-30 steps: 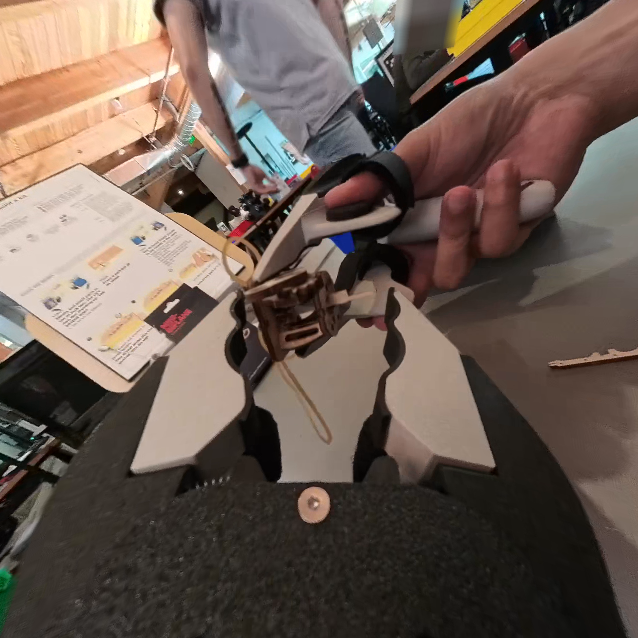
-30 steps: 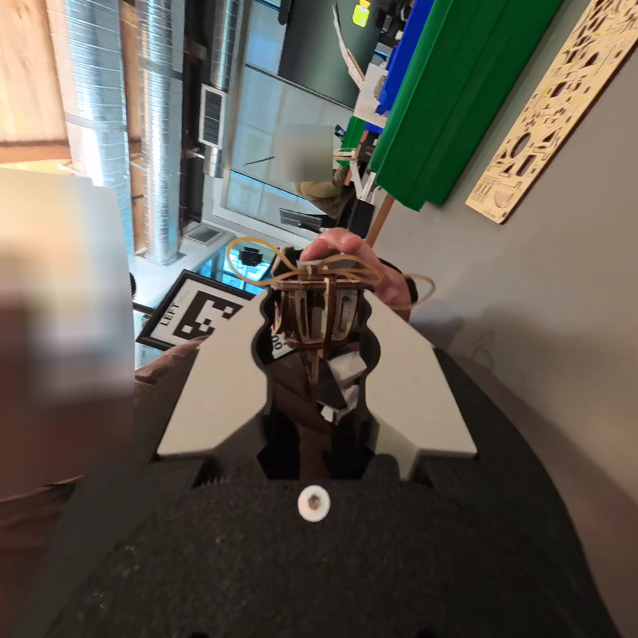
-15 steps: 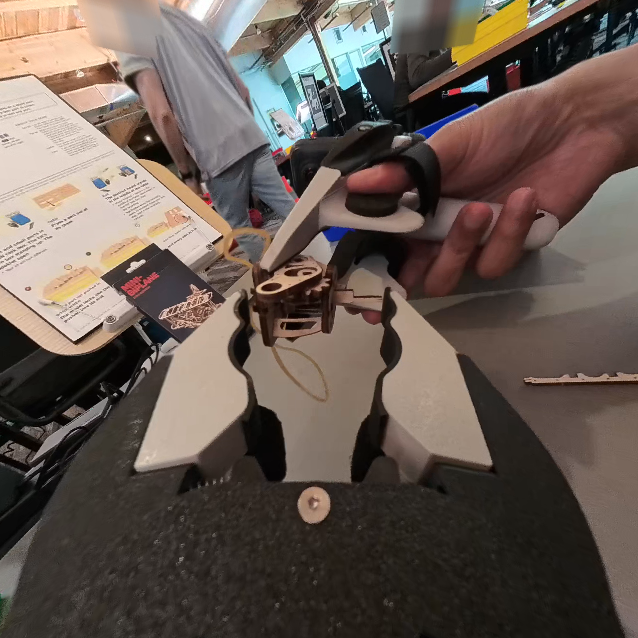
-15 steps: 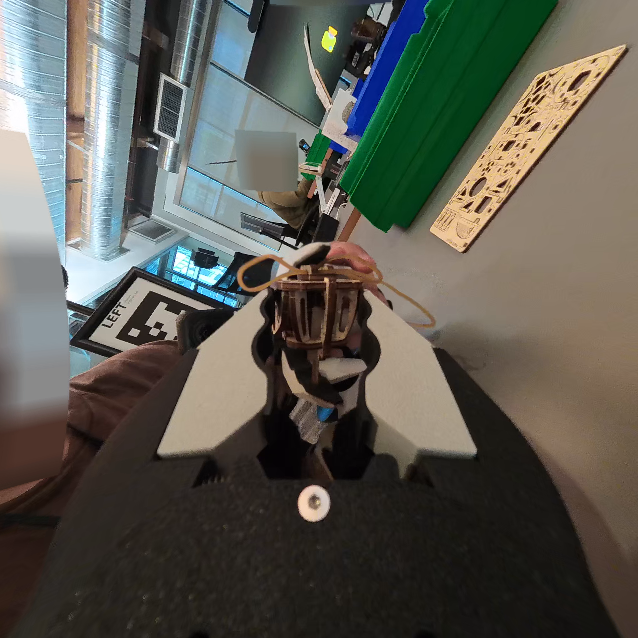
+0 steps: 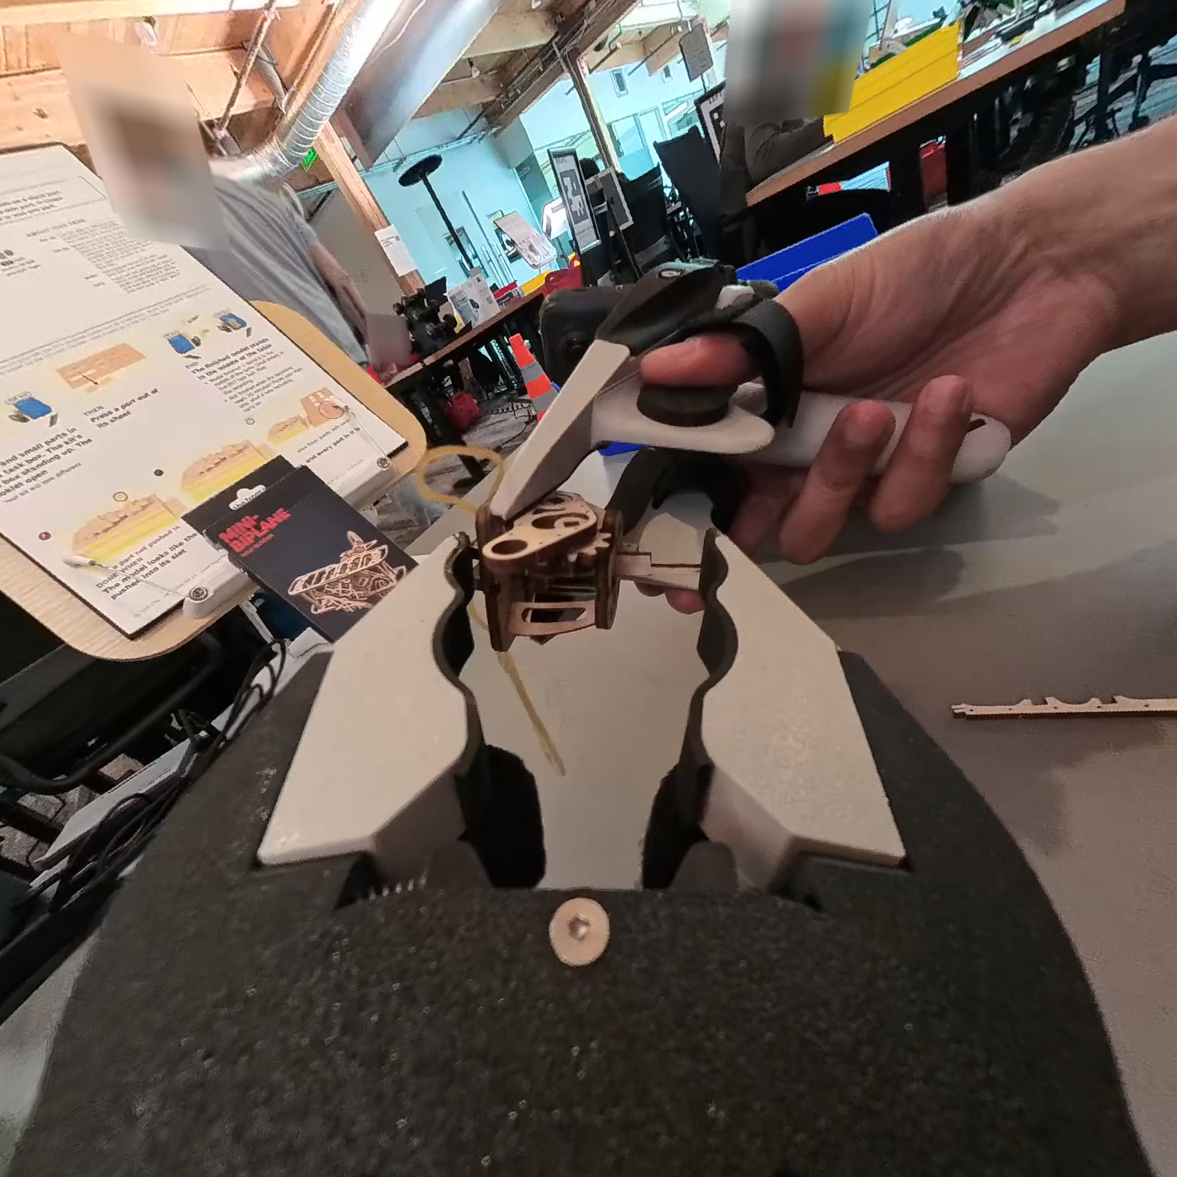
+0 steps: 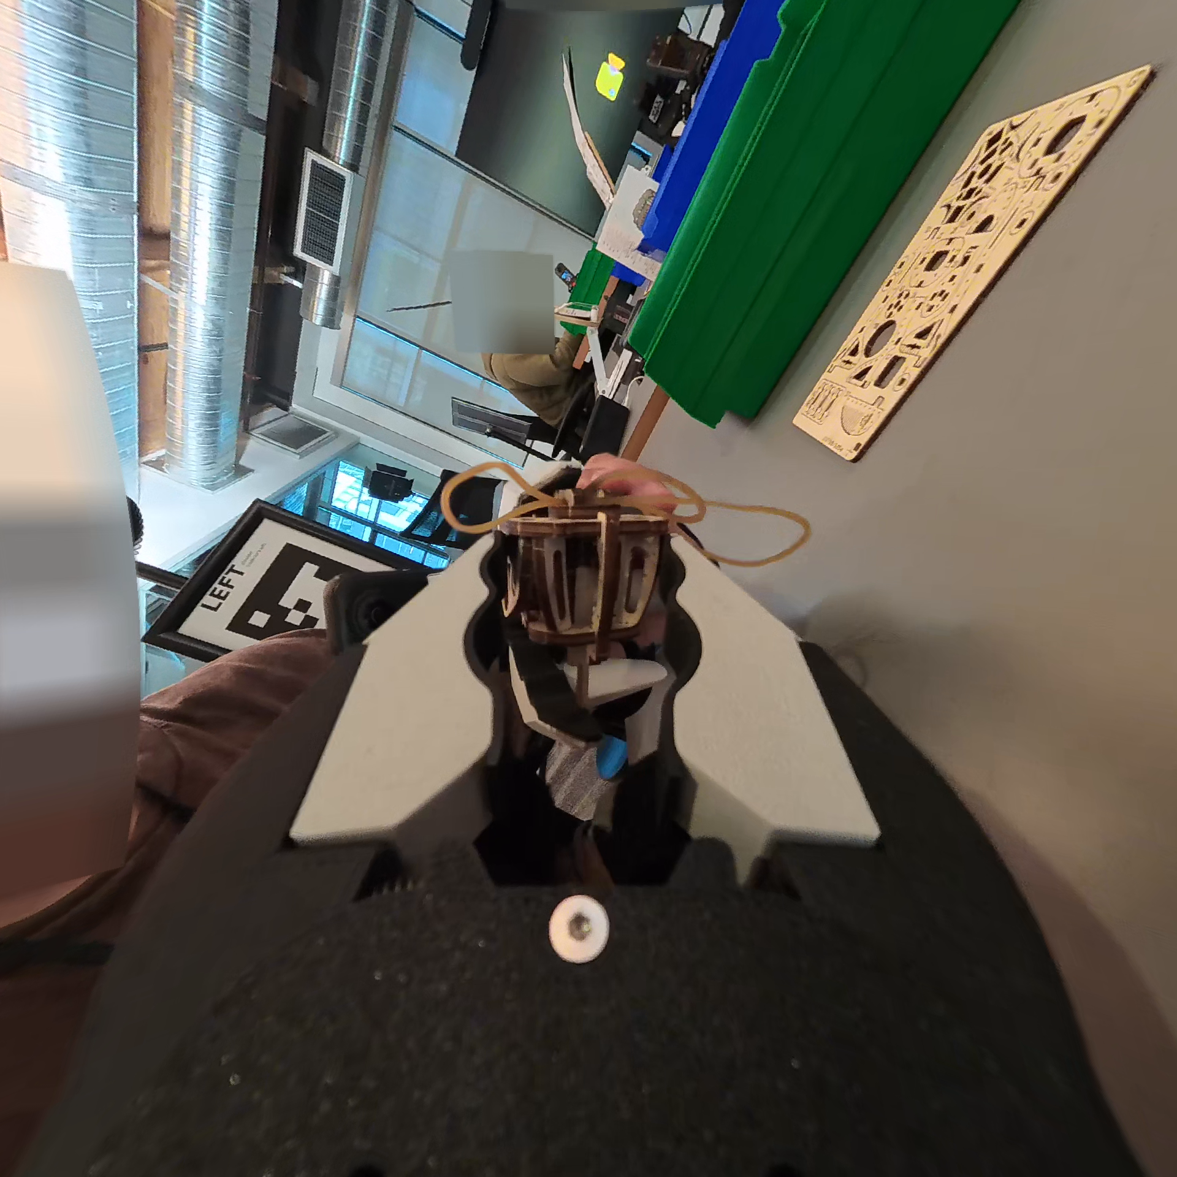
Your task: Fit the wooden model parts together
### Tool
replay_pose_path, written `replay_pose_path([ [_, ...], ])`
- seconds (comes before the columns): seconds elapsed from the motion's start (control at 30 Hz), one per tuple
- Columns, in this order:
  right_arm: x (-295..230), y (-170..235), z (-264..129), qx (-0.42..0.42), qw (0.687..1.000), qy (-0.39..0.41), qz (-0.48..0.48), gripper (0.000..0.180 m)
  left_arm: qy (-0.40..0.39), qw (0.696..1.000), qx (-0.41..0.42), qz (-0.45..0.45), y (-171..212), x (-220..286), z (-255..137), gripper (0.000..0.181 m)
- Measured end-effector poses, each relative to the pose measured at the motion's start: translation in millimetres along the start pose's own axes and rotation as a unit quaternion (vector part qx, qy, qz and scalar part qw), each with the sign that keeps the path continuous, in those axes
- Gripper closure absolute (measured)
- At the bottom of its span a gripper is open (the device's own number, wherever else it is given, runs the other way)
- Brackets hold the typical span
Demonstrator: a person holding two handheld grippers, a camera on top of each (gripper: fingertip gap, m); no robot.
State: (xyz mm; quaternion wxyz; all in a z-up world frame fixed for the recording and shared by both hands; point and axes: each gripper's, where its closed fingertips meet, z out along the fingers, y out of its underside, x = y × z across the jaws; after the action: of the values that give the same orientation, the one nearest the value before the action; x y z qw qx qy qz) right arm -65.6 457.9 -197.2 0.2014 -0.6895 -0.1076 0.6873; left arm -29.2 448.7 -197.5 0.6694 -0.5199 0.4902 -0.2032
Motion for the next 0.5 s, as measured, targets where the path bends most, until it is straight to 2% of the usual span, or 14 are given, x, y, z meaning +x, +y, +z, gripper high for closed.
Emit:
replay_pose_path([
  [0.5, -9.7, 2.0, 0.2, -0.009, 0.999, -0.036, 0.022, 0.133, 0.003, 1.0, 0.021, 0.017, -9.0, -0.5, -4.1, 0.114],
])
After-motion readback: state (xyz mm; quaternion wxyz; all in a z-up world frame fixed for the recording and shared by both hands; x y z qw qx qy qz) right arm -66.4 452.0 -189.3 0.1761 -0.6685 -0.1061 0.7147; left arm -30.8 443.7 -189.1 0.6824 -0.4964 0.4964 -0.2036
